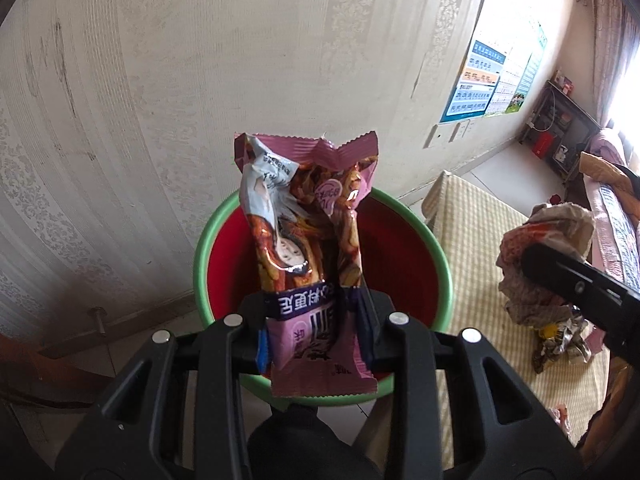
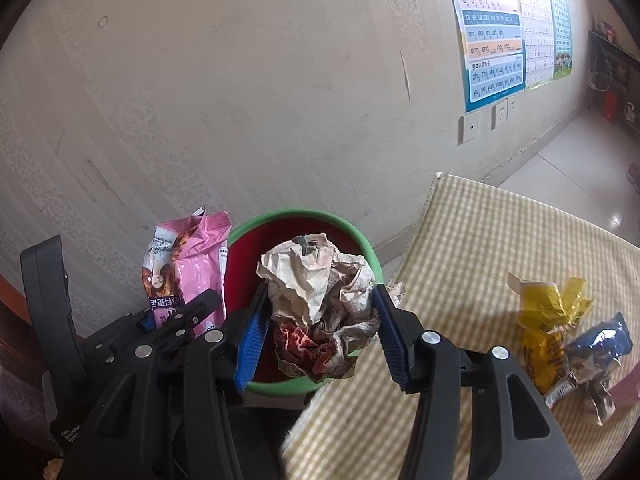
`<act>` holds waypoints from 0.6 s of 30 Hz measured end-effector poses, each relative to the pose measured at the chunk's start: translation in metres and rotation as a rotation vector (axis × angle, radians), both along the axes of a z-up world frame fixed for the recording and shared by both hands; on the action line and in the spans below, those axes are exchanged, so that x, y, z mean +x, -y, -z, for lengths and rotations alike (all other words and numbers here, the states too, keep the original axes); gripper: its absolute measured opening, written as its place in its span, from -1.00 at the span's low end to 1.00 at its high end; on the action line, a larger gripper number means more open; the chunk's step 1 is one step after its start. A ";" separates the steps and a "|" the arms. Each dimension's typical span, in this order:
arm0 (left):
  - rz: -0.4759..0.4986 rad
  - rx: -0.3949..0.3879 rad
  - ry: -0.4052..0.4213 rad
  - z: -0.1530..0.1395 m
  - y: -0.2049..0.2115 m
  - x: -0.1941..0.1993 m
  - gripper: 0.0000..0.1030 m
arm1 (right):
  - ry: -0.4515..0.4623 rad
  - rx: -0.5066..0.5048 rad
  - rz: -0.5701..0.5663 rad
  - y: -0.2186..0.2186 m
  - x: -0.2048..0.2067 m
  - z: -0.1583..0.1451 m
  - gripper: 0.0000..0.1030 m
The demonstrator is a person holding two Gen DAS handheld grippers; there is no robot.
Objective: Collect trash
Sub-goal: 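Carry both wrappers over the red bucket and open both tools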
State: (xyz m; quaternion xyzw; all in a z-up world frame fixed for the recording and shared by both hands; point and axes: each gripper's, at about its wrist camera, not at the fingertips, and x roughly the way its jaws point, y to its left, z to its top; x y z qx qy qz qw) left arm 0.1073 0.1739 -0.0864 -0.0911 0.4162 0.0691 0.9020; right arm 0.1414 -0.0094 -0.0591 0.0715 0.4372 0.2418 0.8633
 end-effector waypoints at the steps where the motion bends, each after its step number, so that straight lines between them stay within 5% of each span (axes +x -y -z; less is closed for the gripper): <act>1: -0.002 -0.002 -0.004 0.002 -0.003 0.002 -0.41 | -0.005 0.001 0.000 -0.003 0.004 0.002 -0.02; 18: -0.001 -0.023 -0.043 0.016 -0.015 0.019 -0.41 | -0.028 -0.007 -0.010 -0.025 0.024 0.016 0.00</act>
